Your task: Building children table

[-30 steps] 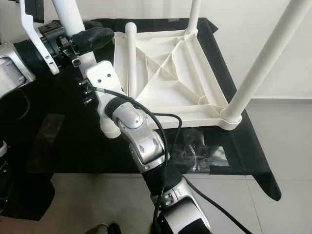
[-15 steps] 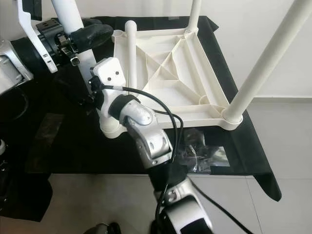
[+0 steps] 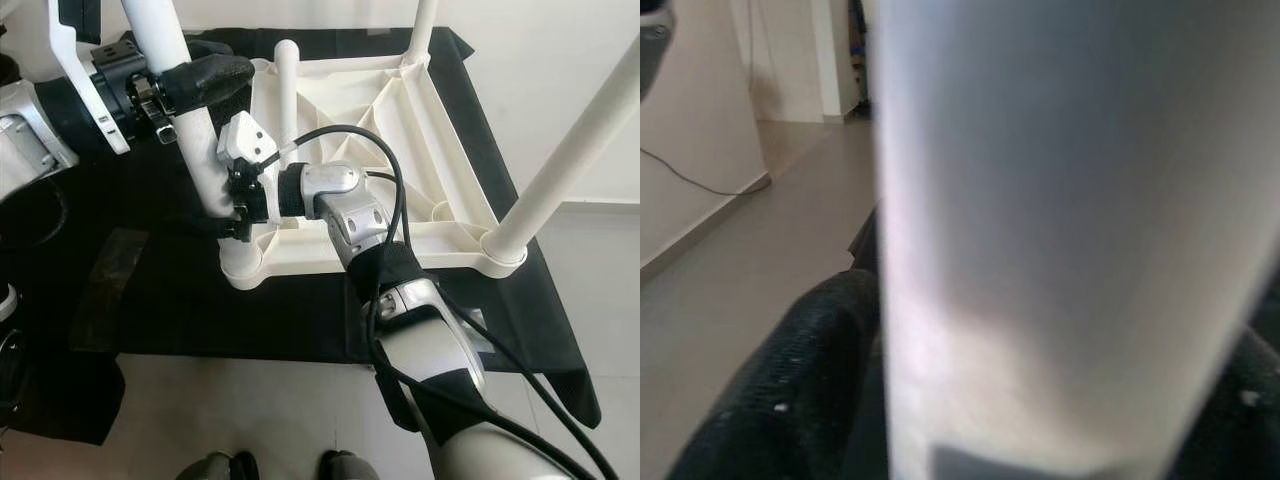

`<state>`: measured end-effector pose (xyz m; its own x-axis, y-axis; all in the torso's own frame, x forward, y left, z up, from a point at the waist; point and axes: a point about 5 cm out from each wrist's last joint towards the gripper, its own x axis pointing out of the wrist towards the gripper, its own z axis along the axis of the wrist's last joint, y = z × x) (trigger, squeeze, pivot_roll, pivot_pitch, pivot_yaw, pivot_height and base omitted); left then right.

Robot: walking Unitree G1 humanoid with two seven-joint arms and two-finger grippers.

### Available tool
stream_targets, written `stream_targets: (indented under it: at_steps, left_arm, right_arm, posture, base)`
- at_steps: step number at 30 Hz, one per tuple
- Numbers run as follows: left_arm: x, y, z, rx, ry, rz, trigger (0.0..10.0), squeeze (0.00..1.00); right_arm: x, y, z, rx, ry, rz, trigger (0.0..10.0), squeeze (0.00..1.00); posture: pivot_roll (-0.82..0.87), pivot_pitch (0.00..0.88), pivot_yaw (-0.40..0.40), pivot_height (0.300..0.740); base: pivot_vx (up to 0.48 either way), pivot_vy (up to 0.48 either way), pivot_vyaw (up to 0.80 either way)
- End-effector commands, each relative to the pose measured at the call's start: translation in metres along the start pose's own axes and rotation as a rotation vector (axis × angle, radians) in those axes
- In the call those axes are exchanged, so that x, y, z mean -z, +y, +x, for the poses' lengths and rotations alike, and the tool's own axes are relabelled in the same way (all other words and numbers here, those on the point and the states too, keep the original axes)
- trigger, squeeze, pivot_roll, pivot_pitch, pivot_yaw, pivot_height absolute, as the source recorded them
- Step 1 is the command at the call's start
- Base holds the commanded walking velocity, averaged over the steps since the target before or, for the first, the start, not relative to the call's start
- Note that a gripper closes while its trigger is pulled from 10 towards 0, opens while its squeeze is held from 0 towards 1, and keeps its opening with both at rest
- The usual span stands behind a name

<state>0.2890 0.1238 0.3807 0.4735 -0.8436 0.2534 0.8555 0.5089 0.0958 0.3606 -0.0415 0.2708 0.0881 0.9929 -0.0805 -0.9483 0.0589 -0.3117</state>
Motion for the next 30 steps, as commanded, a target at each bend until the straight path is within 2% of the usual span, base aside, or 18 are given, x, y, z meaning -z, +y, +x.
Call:
stream_targets:
  at_steps: [1, 2, 9, 20, 21, 22, 23, 25, 27, 28, 30]
  left_arm:
    - [0.008, -0.005, 0.002, 0.077, 0.021, -0.065, 0.0, 0.00]
    - [0.008, -0.005, 0.003, 0.077, 0.020, -0.065, 0.0, 0.00]
    - [0.006, -0.004, 0.003, 0.079, 0.018, -0.059, 0.0, 0.00]
    - [0.007, -0.001, 0.003, 0.071, 0.018, -0.026, 0.0, 0.00]
    - [0.007, 0.001, 0.003, 0.048, 0.011, -0.016, 1.7, 0.15]
    - [0.007, 0.001, 0.003, 0.048, 0.011, -0.016, 1.7, 0.15]
    - [0.007, 0.002, 0.003, 0.037, 0.009, -0.016, 10.0, 1.00]
    - [0.007, 0.002, 0.004, 0.037, 0.005, -0.019, 10.0, 1.00]
    - [0.007, 0.002, 0.005, 0.030, -0.001, -0.028, 10.0, 1.00]
    - [0.007, 0.002, 0.005, 0.030, -0.001, -0.028, 10.0, 1.00]
    - [0.006, 0.005, 0.004, 0.009, -0.008, -0.045, 10.0, 1.00]
  right_arm:
    - [-0.004, 0.000, 0.002, -0.029, -0.010, -0.011, 4.1, 0.00]
    - [-0.002, -0.001, 0.000, -0.072, -0.025, 0.006, 0.0, 0.00]
    - [0.001, -0.002, -0.001, -0.141, -0.040, 0.013, 0.0, 0.00]
    - [0.005, -0.004, -0.004, -0.098, -0.054, 0.012, 0.0, 0.00]
    - [0.006, -0.005, -0.004, -0.075, -0.056, 0.013, 0.0, 0.00]
    - [0.006, -0.005, -0.004, -0.075, -0.056, 0.013, 0.0, 0.00]
    - [0.009, -0.005, -0.004, -0.054, -0.054, 0.014, 0.0, 0.00]
    - [0.011, -0.005, -0.004, -0.038, -0.048, 0.008, 0.0, 0.00]
    - [0.015, -0.007, -0.005, 0.059, -0.020, 0.013, 0.0, 0.00]
    - [0.015, -0.007, -0.005, 0.059, -0.020, 0.013, 0.0, 0.00]
    - [0.015, -0.005, -0.002, 0.192, -0.014, 0.030, 0.0, 0.00]
  posture:
    - [-0.09, 0.188, 0.024, 0.740]
    - [-0.09, 0.190, 0.024, 0.740]
    - [-0.10, 0.194, 0.027, 0.740]
    - [-0.11, 0.193, 0.030, 0.740]
    - [-0.12, 0.191, 0.032, 0.740]
    - [-0.12, 0.191, 0.032, 0.740]
    - [-0.12, 0.191, 0.033, 0.740]
    - [-0.12, 0.192, 0.034, 0.740]
    - [-0.13, 0.195, 0.033, 0.740]
    - [-0.13, 0.195, 0.033, 0.740]
    - [-0.14, 0.198, 0.025, 0.740]
  base:
    - [0.000, 0.000, 0.00]
    - [0.000, 0.000, 0.00]
    - [0.000, 0.000, 0.00]
    - [0.000, 0.000, 0.00]
    - [0.000, 0.000, 0.00]
    - [0.000, 0.000, 0.00]
    - [0.000, 0.000, 0.00]
    - [0.000, 0.000, 0.00]
    - [0.000, 0.000, 0.00]
    - [0.000, 0.000, 0.00]
    - [0.000, 0.000, 0.00]
